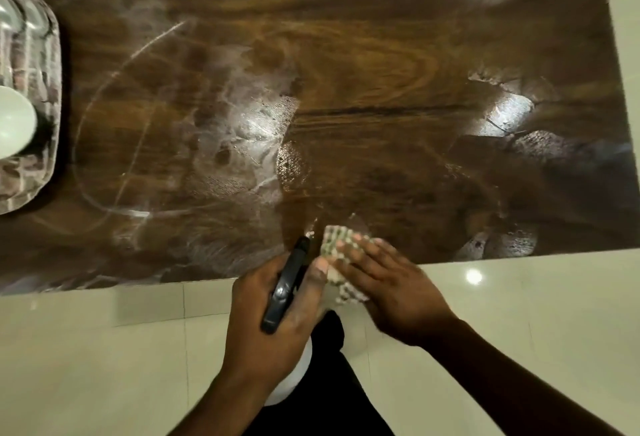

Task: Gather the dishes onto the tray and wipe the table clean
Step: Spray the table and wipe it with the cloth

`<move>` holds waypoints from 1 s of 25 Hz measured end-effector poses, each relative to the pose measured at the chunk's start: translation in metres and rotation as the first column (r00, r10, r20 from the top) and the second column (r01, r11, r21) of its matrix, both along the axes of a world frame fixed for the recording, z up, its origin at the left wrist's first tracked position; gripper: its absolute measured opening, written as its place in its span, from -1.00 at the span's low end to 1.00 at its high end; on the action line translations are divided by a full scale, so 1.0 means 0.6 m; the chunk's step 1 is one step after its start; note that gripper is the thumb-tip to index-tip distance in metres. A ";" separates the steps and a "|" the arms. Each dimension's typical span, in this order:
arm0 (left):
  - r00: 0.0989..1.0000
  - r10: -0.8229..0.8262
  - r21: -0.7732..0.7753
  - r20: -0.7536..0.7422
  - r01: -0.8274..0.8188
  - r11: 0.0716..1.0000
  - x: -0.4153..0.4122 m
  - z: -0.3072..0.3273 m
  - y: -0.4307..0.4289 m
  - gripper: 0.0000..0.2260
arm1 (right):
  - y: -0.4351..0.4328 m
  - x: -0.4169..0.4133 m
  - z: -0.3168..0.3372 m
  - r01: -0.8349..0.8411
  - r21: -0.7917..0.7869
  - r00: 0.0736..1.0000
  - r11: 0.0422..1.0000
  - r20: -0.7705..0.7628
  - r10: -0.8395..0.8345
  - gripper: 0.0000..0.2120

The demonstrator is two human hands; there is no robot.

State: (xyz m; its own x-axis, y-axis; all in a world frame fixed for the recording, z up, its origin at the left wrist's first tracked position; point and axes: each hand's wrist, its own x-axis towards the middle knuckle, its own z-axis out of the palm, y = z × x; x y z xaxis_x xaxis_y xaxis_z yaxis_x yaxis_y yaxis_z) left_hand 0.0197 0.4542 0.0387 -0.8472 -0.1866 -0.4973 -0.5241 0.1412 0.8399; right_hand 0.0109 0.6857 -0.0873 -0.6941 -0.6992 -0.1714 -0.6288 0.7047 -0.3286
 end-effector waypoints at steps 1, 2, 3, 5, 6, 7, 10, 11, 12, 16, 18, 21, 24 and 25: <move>1.000 0.000 -0.032 -0.001 0.000 0.999 0.009 0.002 0.004 -0.63 | 0.044 0.005 0.001 0.173 0.000 0.985 0.985 -0.015 -0.172 -0.28; 1.000 0.003 -0.053 0.002 -0.003 0.999 0.020 0.004 0.007 -0.61 | 0.083 0.005 0.004 0.361 -0.002 0.932 0.932 -0.033 -0.361 -0.32; 1.000 0.011 -0.055 0.007 -0.010 0.998 0.031 0.003 0.010 -0.59 | 0.112 0.004 0.009 0.547 0.004 0.836 0.837 -0.044 -0.546 -0.36; 1.000 0.019 -0.025 0.011 -0.019 1.000 0.054 0.001 0.013 -0.59 | 0.109 0.001 0.011 0.817 -0.009 0.577 0.577 -0.024 -0.817 -0.37; 1.000 0.001 -0.010 0.009 -0.001 1.000 0.064 -0.001 0.015 -0.62 | 0.081 -0.001 0.011 0.885 -0.022 0.465 0.465 -0.002 -0.885 -0.36; 1.000 -0.014 0.004 0.011 0.014 1.000 0.075 0.000 0.018 -0.66 | 0.042 0.000 0.009 0.909 -0.033 0.415 0.414 0.018 -0.910 -0.34; 1.000 0.011 0.055 0.021 -0.012 0.998 0.103 -0.002 0.028 -0.78 | -0.089 0.019 0.002 0.781 -0.024 0.625 0.624 0.055 -0.779 -0.32; 1.000 0.023 0.056 0.011 -0.024 0.998 0.112 -0.005 0.030 -0.82 | -0.128 0.027 0.001 0.644 -0.025 0.764 0.764 0.073 -0.641 -0.31; 0.999 0.038 0.045 -0.002 -0.037 0.998 0.120 -0.008 0.028 -0.86 | -0.155 0.033 0.002 0.445 -0.037 0.893 0.895 0.091 -0.441 -0.31; 1.000 0.027 0.020 -0.005 -0.027 0.999 0.135 -0.015 0.007 -0.76 | -0.115 -0.022 0.008 -0.139 0.018 0.989 0.990 0.052 0.138 -0.32; 0.997 0.073 0.031 0.005 -0.074 0.997 0.130 -0.007 -0.004 -0.63 | -0.053 -0.056 0.007 0.101 0.036 0.995 0.994 -0.019 -0.100 -0.29; 0.989 0.147 0.050 0.001 -0.147 0.988 0.124 0.002 -0.033 -0.59 | 0.004 -0.083 0.008 0.618 -0.022 0.784 0.786 -0.055 -0.618 -0.33; 0.986 0.166 0.075 -0.017 -0.164 0.984 0.120 -0.007 -0.071 -0.63 | -0.084 -0.063 0.002 0.830 -0.031 0.557 0.558 -0.022 -0.830 -0.32; 0.985 0.174 0.091 -0.019 -0.172 0.981 0.117 -0.007 -0.082 -0.66 | -0.130 -0.045 0.003 0.804 -0.018 0.594 0.594 -0.025 -0.804 -0.32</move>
State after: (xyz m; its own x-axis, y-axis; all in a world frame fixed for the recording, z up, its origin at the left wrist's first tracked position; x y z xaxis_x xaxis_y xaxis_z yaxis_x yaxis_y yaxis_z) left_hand 0.0900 0.4051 0.0343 -0.8193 -0.2877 -0.4960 -0.5113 -0.0251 0.8591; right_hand -0.0164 0.6075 -0.0856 -0.9794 0.1440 -0.1418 0.1835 0.9276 -0.3254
